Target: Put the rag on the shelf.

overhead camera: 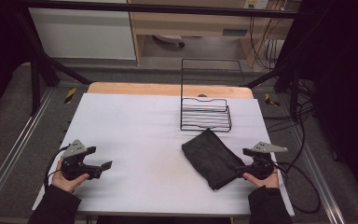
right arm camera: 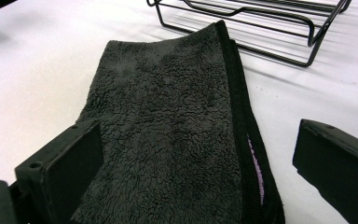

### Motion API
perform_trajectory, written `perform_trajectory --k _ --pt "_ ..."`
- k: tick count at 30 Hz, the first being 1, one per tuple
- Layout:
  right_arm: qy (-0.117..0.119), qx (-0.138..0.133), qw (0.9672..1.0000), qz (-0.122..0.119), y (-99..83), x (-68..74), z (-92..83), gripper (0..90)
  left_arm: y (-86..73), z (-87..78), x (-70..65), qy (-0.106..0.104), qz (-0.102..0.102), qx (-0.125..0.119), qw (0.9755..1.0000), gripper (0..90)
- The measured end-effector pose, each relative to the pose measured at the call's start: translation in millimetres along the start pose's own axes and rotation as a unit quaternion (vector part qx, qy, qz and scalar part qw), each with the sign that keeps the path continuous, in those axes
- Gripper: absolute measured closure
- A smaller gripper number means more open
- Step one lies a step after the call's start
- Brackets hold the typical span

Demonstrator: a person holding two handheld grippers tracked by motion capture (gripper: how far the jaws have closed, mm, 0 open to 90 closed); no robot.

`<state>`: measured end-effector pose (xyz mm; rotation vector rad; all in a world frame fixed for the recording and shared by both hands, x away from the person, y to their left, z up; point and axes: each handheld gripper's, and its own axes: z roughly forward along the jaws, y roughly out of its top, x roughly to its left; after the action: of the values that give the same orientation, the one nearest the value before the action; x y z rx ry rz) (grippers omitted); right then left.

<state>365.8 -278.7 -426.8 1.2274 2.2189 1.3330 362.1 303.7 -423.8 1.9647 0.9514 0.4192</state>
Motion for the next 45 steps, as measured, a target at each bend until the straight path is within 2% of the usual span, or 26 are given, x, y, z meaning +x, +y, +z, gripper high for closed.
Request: perform_trajectory --k 8,18,30,34,38,42,45 --pt "-0.004 0.002 1.0000 -0.002 1.2 2.2 -0.2 2.4 -1.2 0.5 -0.3 0.002 -0.001 0.002 1.0000 7.0" --pt "-0.001 0.012 0.9998 -0.012 5.9 13.3 4.6 3.5 -2.8 3.1 -0.1 0.002 -0.002 0.008 1.0000 7.0" --pt "0.000 0.034 0.9989 -0.031 10.8 38.3 17.0 7.8 -4.0 3.7 0.5 0.004 -0.003 0.012 0.9999 6.9" --pt "0.006 0.052 0.9978 -0.040 11.4 49.2 24.1 10.7 -3.8 3.5 0.1 0.005 -0.002 0.012 0.9999 6.9" --pt "0.017 0.053 0.9966 -0.061 10.6 61.3 27.9 22.6 -4.1 3.7 0.4 0.004 0.000 0.016 0.9999 7.0" --pt "0.029 0.069 0.9935 -0.086 7.7 76.0 33.9 41.4 -4.3 3.7 -0.1 0.004 -0.001 0.016 0.9999 7.1" --pt "0.024 0.079 0.9922 -0.093 6.3 80.8 37.3 47.1 -4.5 4.2 -0.2 0.004 -0.002 0.017 0.9998 7.3"
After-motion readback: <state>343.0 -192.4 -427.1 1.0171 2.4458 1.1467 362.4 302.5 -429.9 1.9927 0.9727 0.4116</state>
